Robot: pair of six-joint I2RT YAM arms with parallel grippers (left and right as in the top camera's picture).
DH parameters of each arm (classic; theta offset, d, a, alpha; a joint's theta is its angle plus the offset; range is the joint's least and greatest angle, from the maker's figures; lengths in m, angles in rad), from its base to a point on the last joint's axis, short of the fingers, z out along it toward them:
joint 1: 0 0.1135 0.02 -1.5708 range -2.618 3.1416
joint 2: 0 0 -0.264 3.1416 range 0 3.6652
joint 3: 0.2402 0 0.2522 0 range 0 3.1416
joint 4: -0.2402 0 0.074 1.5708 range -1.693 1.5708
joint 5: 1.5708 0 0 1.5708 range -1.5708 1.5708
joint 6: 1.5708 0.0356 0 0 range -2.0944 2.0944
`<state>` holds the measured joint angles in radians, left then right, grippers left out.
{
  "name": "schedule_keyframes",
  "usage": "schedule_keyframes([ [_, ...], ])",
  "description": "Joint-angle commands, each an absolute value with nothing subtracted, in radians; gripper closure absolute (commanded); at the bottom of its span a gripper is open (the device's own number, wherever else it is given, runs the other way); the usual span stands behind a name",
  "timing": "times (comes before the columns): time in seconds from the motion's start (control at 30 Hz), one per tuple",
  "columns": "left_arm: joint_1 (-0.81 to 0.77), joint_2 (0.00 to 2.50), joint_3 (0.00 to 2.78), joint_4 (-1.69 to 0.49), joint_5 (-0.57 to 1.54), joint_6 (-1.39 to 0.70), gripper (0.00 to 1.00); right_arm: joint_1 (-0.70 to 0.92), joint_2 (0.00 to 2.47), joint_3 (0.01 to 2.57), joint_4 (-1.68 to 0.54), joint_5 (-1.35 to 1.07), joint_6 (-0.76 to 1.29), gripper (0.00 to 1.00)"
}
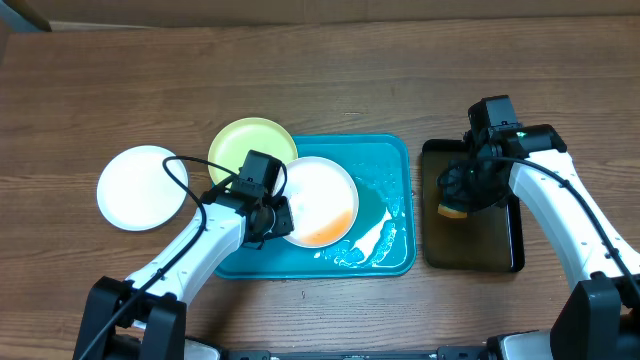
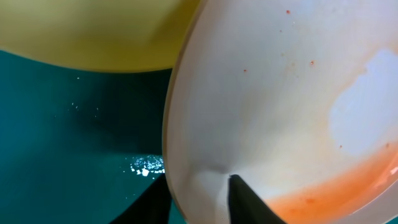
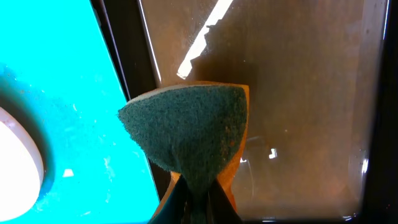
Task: Clean dirty plates on tray and stack at the side
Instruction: 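Tilt the scrubbed plate up by its rim with the left gripper, then lift the plate off the tray and carry it left with left gripper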
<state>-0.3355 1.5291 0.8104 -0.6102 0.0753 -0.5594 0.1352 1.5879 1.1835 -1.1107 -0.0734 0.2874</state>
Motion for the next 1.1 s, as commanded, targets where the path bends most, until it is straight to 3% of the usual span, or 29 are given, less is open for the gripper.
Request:
schedule_keyframes([
  [0.0,-0.332,1.545,0.803,-0.605,0.064,-0.564,0.78,0.134,1.577,1.197,-1.107,-0.069,0.292,0.96],
  [0.17,-0.332,1.545,0.803,-0.605,0.047,-0.564,0.96,0.134,1.577,1.197,-1.107,-0.069,0.292,0.96],
  [0.7,-0.334,1.502,0.931,-0.675,0.033,-0.474,0.96,0.134,1.577,1.197,-1.110,-0.069,0.292,0.96],
  [1.07,-0.360,1.494,1.149,-0.807,-0.218,-0.332,0.96,0.134,1.577,1.197,-1.110,-0.069,0.292,0.96],
])
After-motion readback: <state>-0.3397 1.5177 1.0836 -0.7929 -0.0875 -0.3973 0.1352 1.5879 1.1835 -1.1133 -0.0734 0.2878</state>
